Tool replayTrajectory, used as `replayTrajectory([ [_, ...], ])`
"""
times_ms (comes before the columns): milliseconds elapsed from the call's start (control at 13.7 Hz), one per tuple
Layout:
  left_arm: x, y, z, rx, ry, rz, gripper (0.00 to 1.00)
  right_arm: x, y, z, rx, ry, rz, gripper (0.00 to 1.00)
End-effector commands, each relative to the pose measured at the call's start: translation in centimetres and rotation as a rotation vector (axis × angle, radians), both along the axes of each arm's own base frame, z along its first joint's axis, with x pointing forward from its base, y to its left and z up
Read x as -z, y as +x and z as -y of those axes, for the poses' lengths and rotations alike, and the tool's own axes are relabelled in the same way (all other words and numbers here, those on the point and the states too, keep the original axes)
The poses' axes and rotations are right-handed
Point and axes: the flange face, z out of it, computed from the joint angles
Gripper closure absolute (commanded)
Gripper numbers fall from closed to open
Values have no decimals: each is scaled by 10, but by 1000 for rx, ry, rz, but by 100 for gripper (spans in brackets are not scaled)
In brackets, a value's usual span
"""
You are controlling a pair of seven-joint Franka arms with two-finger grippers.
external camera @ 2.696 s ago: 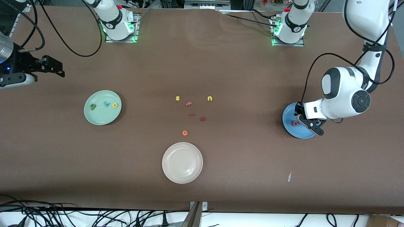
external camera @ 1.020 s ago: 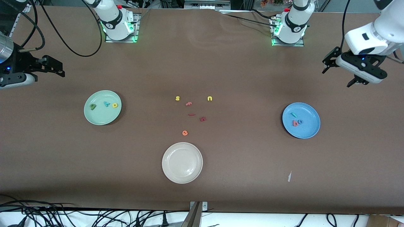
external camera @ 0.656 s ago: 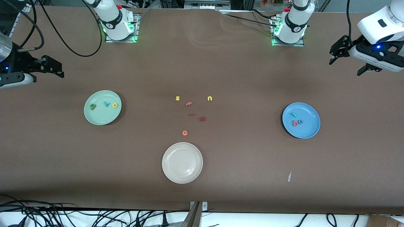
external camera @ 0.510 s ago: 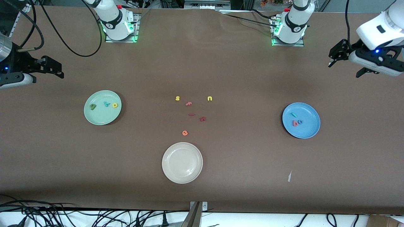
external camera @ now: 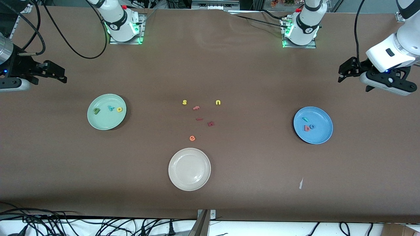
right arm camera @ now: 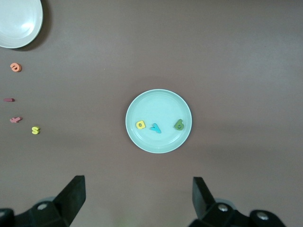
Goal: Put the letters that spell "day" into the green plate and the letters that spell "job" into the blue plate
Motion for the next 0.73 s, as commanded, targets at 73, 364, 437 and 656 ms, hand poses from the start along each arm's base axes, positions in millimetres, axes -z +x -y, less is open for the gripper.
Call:
replayTrajectory([
  [73,-6,-2,-18,-76,-28,3,0,-5,-4,-2,16,8,-4,0],
  [364,-3,4,-16,-79,-31,-5,0,-5,-4,-2,12,8,-4,0],
  [437,-3,5,-16,-86,-32,-5,0,-5,-4,-1,13,8,-4,0],
  [656,-6,0,6,-155,-26,-20,0,-5,-4,-2,10,8,-4,0],
])
